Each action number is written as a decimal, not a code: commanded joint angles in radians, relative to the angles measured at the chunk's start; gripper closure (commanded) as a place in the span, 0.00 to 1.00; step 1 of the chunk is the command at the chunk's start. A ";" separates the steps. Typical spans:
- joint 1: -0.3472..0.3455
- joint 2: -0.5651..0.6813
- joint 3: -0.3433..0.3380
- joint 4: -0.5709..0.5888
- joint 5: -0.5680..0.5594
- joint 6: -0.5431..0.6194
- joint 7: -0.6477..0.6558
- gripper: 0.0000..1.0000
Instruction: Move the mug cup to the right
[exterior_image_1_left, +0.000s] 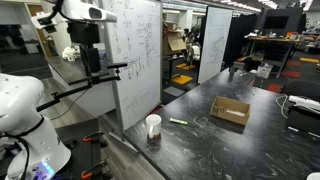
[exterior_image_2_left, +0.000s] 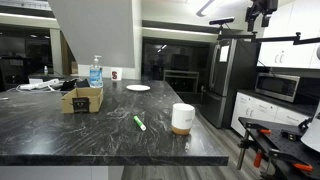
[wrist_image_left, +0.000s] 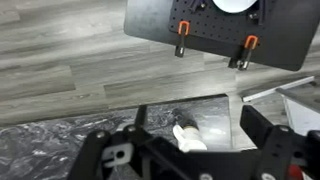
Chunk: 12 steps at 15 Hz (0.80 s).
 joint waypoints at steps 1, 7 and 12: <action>0.021 -0.002 -0.013 0.003 -0.009 -0.006 0.012 0.00; 0.044 0.033 -0.016 0.008 -0.018 0.043 -0.008 0.00; 0.088 0.177 -0.014 0.009 -0.001 0.260 -0.001 0.00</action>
